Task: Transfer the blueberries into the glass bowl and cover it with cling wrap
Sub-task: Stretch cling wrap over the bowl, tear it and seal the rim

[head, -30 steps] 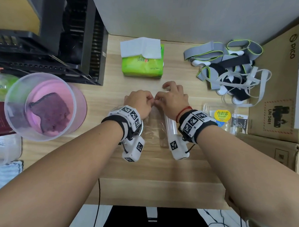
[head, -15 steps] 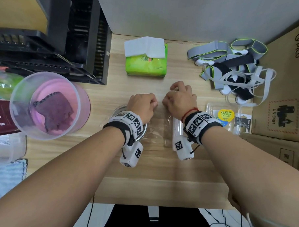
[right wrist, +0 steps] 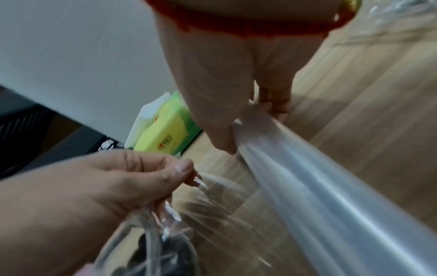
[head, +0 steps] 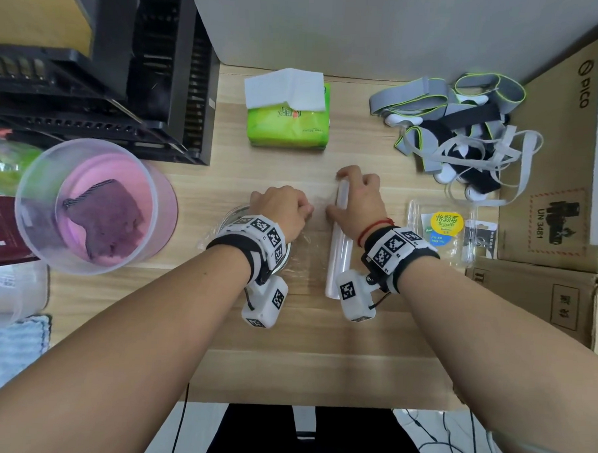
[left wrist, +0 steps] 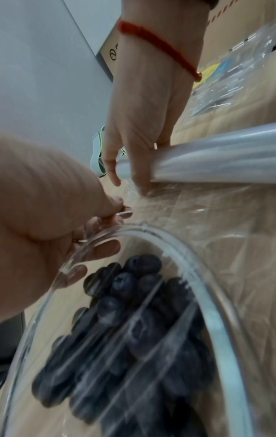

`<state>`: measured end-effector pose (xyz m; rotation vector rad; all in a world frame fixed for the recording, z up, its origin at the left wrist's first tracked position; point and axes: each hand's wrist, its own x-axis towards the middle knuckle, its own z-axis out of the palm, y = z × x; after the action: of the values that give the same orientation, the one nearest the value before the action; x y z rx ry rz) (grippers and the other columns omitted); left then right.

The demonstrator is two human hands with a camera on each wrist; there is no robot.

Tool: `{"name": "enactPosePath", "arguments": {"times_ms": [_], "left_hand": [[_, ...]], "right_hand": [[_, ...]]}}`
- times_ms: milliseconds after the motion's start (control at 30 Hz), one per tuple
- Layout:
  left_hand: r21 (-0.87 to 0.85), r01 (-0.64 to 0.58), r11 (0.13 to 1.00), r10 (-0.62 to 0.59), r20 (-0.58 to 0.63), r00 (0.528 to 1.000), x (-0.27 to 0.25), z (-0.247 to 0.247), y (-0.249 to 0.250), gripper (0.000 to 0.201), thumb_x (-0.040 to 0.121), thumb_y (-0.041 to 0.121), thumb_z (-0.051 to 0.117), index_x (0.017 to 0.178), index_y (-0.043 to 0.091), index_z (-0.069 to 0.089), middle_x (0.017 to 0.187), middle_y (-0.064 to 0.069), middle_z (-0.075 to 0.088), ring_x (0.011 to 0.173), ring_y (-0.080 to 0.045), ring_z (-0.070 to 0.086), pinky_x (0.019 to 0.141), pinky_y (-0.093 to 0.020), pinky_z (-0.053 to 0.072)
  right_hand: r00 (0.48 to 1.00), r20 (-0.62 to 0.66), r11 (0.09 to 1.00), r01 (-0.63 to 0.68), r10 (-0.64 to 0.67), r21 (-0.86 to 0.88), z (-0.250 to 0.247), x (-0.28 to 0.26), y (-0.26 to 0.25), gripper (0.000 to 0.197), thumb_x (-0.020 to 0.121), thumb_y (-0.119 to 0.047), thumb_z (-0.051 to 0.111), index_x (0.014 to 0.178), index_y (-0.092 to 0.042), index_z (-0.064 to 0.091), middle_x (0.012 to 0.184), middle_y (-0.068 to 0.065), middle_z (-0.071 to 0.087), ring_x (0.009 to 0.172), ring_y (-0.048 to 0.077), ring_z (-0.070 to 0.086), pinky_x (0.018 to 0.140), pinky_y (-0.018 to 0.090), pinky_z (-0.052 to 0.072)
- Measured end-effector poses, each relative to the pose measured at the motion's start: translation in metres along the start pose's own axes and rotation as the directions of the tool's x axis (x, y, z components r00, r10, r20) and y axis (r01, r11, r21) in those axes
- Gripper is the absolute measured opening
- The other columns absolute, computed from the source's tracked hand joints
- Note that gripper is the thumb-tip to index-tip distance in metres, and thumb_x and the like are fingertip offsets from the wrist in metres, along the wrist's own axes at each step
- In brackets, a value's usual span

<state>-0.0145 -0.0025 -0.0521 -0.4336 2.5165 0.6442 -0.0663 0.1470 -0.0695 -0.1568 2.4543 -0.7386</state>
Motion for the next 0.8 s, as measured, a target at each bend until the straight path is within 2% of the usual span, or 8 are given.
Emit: {"name": "enactPosePath", "arguments": {"times_ms": [33,100,167,267,367,533,667,800], "left_hand": [[-0.015,0.0,1.0,-0.001,-0.026,1.0,0.0,0.001,-0.001,0.024,0.098,0.032,0.049,0.087,0.025,0.07,0.084,0.005,0.066,0.095,-0.026,0.06,0.083,-0.036,0.027],[-0.036,-0.007,0.999,0.004,-0.076,0.997,-0.001,0.005,-0.003,0.024,0.099,0.03,0.045,0.086,0.026,0.064,0.085,0.004,0.069,0.092,-0.026,0.059,0.083,-0.037,0.027],[-0.035,-0.018,0.999,0.014,-0.09,0.996,-0.001,0.007,-0.003,0.023,0.1,0.031,0.042,0.085,0.027,0.058,0.084,0.003,0.069,0.088,-0.026,0.055,0.084,-0.038,0.028],[0.0,-0.055,0.998,0.055,-0.097,0.994,0.0,0.011,-0.005,0.02,0.101,0.025,0.04,0.087,0.027,0.054,0.071,0.009,0.059,0.081,-0.024,0.052,0.081,-0.037,0.026],[0.045,-0.103,0.994,0.108,-0.107,0.988,0.001,0.018,-0.007,0.02,0.099,0.017,0.038,0.087,0.026,0.052,0.068,0.012,0.057,0.076,-0.024,0.055,0.081,-0.036,0.026],[0.096,-0.113,0.989,0.126,-0.143,0.982,0.003,0.025,-0.007,0.022,0.101,0.017,0.037,0.087,0.023,0.052,0.065,0.007,0.059,0.07,-0.025,0.056,0.076,-0.035,0.023],[0.116,-0.091,0.989,0.106,-0.133,0.985,0.003,0.027,-0.007,0.019,0.092,0.005,0.045,0.087,0.022,0.052,0.057,0.009,0.05,0.066,-0.023,0.054,0.074,-0.035,0.022],[0.13,-0.1,0.986,0.117,-0.132,0.984,0.003,0.026,-0.006,0.018,0.099,0.014,0.04,0.09,0.023,0.053,0.059,0.007,0.053,0.067,-0.024,0.053,0.078,-0.037,0.024]], "right_hand": [[1.0,-0.007,0.998,-0.016,0.016,0.062,-0.001,0.0,0.0,0.06,0.077,-0.013,0.071,0.13,-0.017,0.044,0.12,0.014,0.045,0.089,0.027,0.052,0.081,0.029,0.044],[0.999,-0.007,0.989,-0.04,0.041,0.142,-0.004,0.0,0.0,0.055,0.079,-0.012,0.067,0.128,-0.017,0.043,0.106,0.012,0.056,0.084,0.028,0.053,0.071,0.03,0.04],[0.999,-0.002,0.974,-0.053,0.055,0.218,-0.005,-0.002,0.001,0.044,0.081,-0.013,0.065,0.12,-0.019,0.045,0.092,0.011,0.06,0.078,0.03,0.056,0.068,0.034,0.044],[0.995,-0.066,0.943,-0.048,0.074,0.331,-0.006,-0.006,0.003,0.029,0.086,-0.026,0.066,0.109,-0.02,0.049,0.083,0.008,0.06,0.071,0.026,0.056,0.067,0.033,0.044],[0.987,-0.135,0.943,-0.044,0.093,0.33,-0.008,-0.008,0.009,0.023,0.088,-0.032,0.064,0.101,-0.02,0.05,0.078,0.005,0.057,0.068,0.025,0.052,0.063,0.031,0.04],[0.971,-0.21,0.96,-0.05,0.111,0.275,-0.011,-0.011,0.014,0.013,0.087,-0.019,0.053,0.1,-0.02,0.049,0.071,0.018,0.059,0.066,0.037,0.055,0.063,0.041,0.048],[0.96,-0.255,0.967,-0.052,0.118,0.251,-0.018,-0.012,0.02,0.017,0.087,-0.013,0.049,0.104,-0.016,0.049,0.064,0.006,0.049,0.061,0.031,0.048,0.061,0.04,0.044],[0.943,-0.301,0.962,-0.065,0.146,0.264,-0.024,-0.011,0.026,0.017,0.087,-0.013,0.049,0.104,-0.015,0.049,0.064,0.003,0.048,0.064,0.032,0.05,0.063,0.04,0.046]]}}
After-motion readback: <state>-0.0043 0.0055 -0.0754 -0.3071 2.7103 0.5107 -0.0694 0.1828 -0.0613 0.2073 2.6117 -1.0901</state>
